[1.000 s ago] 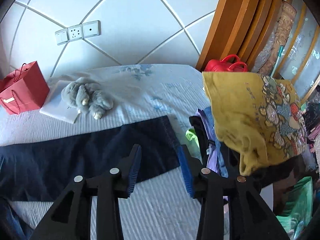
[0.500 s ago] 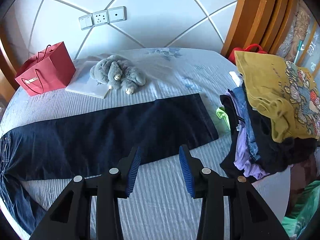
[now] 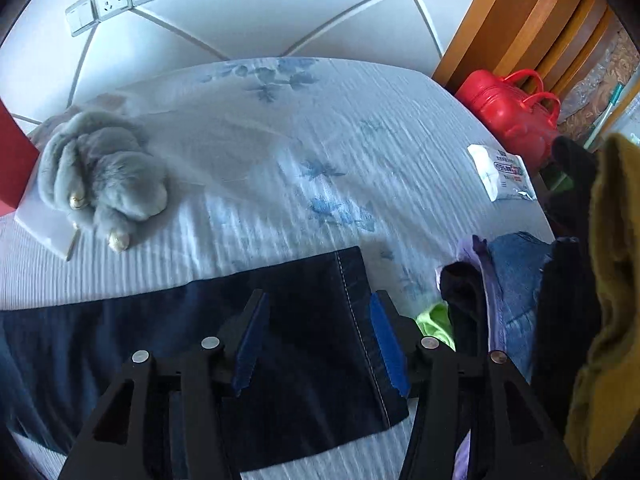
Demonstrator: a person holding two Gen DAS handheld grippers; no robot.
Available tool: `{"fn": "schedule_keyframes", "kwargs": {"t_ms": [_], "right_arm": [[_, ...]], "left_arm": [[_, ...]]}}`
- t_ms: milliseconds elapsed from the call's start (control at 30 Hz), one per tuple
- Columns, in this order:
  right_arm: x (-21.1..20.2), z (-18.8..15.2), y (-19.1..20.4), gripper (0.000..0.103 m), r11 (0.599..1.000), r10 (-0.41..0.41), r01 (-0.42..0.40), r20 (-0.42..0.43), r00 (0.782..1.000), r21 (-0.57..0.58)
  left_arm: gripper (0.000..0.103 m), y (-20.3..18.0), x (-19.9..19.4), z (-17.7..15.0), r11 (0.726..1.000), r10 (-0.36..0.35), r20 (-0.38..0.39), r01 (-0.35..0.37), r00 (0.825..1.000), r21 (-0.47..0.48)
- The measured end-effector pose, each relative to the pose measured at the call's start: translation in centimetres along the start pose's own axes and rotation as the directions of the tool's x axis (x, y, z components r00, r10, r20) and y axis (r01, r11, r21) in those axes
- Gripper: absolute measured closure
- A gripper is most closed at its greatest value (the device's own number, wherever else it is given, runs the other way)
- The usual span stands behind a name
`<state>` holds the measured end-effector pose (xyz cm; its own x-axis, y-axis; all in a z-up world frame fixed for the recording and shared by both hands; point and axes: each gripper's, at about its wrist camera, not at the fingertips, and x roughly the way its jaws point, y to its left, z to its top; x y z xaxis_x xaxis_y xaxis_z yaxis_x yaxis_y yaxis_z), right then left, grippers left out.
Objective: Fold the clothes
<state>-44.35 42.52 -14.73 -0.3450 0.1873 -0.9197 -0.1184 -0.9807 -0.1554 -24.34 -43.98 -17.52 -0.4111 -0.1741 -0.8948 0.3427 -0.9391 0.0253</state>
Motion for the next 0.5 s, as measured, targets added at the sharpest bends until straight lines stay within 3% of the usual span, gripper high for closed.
{"fn": "schedule_keyframes", "kwargs": {"t_ms": [133,233,400,500], "right_arm": [[2.0,0.8,0.4,0.051,1.0,-0.021,0.021,-0.01,1.0,-0.008],[2.9,0.9,0.4,0.05,0.999,-0.033,0.033,-0.021,0.999,-0.002],[3.4,1.0,0.5,0.049,1.0,-0.024,0.025,-0.032,0.999,0.012],[3.5,1.3,0.3,0.049,1.0,-0.017,0.018,-0.027,0.999,0.02]], "left_arm": [[0.026,-0.2,-1.3,-0.2,0.999,-0.049,0.065,0.049,0.997,0.01],[0.026,-1.0,0.3,0.5,0.998,-0.048,0.016,0.048,0.999,0.033],[0.024,-0.7,0.8,0.6,0.995,-0.095,-0.015,0.095,0.995,-0.014],[0.03,-1.7,0.3,0.2,0.995,-0.097,-0.023,0.098,0.995,0.036]]}}
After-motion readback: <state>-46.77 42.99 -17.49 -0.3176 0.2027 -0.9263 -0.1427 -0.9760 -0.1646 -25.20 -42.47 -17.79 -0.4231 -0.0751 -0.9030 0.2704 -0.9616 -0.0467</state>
